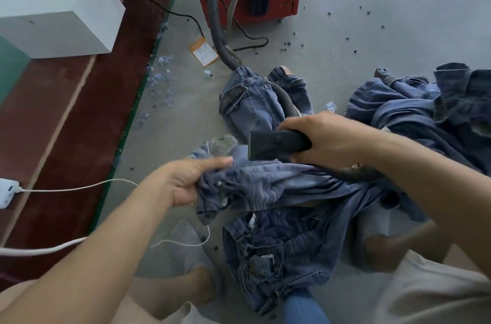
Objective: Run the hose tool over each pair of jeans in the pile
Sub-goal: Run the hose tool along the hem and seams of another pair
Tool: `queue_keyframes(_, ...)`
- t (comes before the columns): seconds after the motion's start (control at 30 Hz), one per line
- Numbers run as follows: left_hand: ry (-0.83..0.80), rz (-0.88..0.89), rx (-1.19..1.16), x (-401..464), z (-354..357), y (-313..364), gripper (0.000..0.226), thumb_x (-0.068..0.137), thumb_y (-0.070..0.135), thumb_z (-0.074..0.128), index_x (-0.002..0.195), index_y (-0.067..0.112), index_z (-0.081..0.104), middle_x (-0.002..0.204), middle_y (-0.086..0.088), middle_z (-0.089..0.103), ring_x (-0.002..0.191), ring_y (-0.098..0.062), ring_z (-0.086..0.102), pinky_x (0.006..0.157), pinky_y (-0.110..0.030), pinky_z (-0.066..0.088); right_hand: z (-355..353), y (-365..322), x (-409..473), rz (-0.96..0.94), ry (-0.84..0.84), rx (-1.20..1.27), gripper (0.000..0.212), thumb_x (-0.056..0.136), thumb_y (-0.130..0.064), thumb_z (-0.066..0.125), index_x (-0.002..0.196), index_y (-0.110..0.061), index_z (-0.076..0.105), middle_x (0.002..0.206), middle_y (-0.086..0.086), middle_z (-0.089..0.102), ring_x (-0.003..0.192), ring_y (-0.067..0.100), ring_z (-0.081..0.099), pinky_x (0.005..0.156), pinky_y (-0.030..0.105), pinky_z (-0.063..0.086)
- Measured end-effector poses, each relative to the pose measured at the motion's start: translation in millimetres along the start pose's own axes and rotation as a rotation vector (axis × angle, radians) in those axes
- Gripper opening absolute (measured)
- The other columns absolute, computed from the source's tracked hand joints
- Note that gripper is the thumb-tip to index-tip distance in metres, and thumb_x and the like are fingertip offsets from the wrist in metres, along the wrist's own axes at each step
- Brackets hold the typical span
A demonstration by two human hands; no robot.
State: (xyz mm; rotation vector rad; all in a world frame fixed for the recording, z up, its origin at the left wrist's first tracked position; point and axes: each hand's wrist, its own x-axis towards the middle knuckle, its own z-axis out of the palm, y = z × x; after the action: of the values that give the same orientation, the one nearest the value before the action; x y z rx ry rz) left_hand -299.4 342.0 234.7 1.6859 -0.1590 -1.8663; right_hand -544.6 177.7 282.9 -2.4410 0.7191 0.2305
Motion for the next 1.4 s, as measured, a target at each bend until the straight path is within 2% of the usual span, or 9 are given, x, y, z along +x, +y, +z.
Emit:
queue_keyframes(0.13, 0.029, -0.141, 0.505, 0.7, 4.2, -25.9, 0.04, 0.077, 0.017, 0.09, 0.114, 0.011, 0.075, 0.105, -0.017, 0.078, 0.1, -0.034, 0.076, 0.095, -0.053, 0.058, -22.1, 15.9, -7.4, 0.054, 0.106, 0.004, 0.037, 0.083, -0.032, 0.078, 0.114, -0.041, 0.06, 0.083, -0.018, 0.065, 0.074, -0.004, 0.057, 0.063, 0.02, 0.043)
queue_keyframes(0.37, -0.008, 0.121, 0.041, 5.6, 8.8, -28.3, 0.028, 0.099, 0.011, 0.064, 0.125, 0.001, 0.068, 0.12, -0.023, 0.072, 0.111, -0.037, 0.071, 0.089, -0.046, 0.061, -13.9, 13.1, -22.1, -0.007, -0.022, -0.024, 0.039, 0.085, -0.033, 0.077, 0.119, -0.04, 0.06, 0.09, -0.013, 0.067, 0.077, 0.006, 0.059, 0.07, 0.031, 0.047)
queue_keyframes(0.6, -0.078, 0.281, -0.159, 5.2, 22.1, -21.0, 0.041, 0.085, 0.007, 0.069, 0.125, -0.004, 0.068, 0.123, -0.026, 0.07, 0.109, -0.037, 0.071, 0.087, -0.045, 0.061, -11.2, 16.7, -26.8, -0.026, -0.013, -0.059, 0.039, 0.086, -0.027, 0.074, 0.119, -0.041, 0.06, 0.079, -0.018, 0.062, 0.07, -0.004, 0.055, 0.061, 0.02, 0.04)
queue_keyframes(0.77, -0.092, 0.301, -0.201, 7.9, 29.5, -13.9, 0.035, 0.083, 0.013, 0.072, 0.114, -0.002, 0.074, 0.118, -0.025, 0.072, 0.099, -0.034, 0.075, 0.085, -0.045, 0.061, -11.6, 12.2, -28.7, -0.064, -0.041, -0.049, 0.039, 0.086, -0.031, 0.075, 0.12, -0.043, 0.06, 0.083, -0.019, 0.064, 0.078, -0.009, 0.056, 0.062, 0.013, 0.039)
queue_keyframes(0.9, -0.118, 0.297, -0.203, 7.8, 31.3, -11.7, 0.028, 0.084, 0.014, 0.071, 0.108, 0.002, 0.078, 0.114, -0.024, 0.074, 0.097, -0.034, 0.076, 0.078, -0.042, 0.061, -3.8, -1.3, -24.4, -0.075, 0.006, -0.069, 0.038, 0.088, -0.036, 0.073, 0.123, -0.043, 0.059, 0.085, -0.016, 0.066, 0.072, 0.002, 0.056, 0.069, 0.03, 0.045)
queue_keyframes(1.0, -0.126, 0.282, -0.204, 7.1, 30.9, -12.1, 0.029, 0.086, 0.013, 0.072, 0.111, 0.0, 0.077, 0.116, -0.024, 0.073, 0.101, -0.035, 0.075, 0.08, -0.042, 0.061, -2.5, -7.7, -20.5, -0.098, 0.066, -0.015, 0.038, 0.087, -0.036, 0.073, 0.122, -0.043, 0.06, 0.09, -0.014, 0.07, 0.077, 0.008, 0.061, 0.072, 0.033, 0.051)
queue_keyframes(1.1, -0.086, 0.267, -0.226, 6.8, 30.8, -12.1, 0.042, 0.081, 0.014, 0.075, 0.117, -0.006, 0.071, 0.117, -0.026, 0.072, 0.101, -0.036, 0.074, 0.079, -0.043, 0.061, -19.4, 4.9, -20.3, -0.019, 0.126, 0.005, 0.032, 0.084, -0.039, 0.073, 0.113, -0.044, 0.06, 0.081, -0.017, 0.067, 0.073, -0.001, 0.06, 0.065, 0.028, 0.048)
queue_keyframes(1.23, -0.116, 0.269, -0.246, 6.5, 31.8, -12.3, 0.04, 0.085, 0.016, 0.071, 0.119, -0.004, 0.071, 0.121, -0.026, 0.071, 0.105, -0.037, 0.073, 0.081, -0.042, 0.061, -32.2, 14.2, -26.1, 0.073, 0.041, -0.055, 0.032, 0.081, -0.041, 0.075, 0.108, -0.044, 0.061, 0.078, -0.019, 0.065, 0.073, -0.003, 0.058, 0.066, 0.03, 0.049)
queue_keyframes(1.4, -0.228, 0.241, -0.248, 4.7, 35.1, -9.4, 0.042, 0.097, 0.027, 0.061, 0.127, 0.0, 0.068, 0.132, -0.026, 0.066, 0.114, -0.036, 0.069, 0.091, -0.044, 0.059, -4.1, -18.0, -19.1, -0.042, -0.007, -0.025, 0.035, 0.085, -0.034, 0.076, 0.118, -0.039, 0.064, 0.089, -0.014, 0.069, 0.077, 0.007, 0.061, 0.073, 0.03, 0.049)
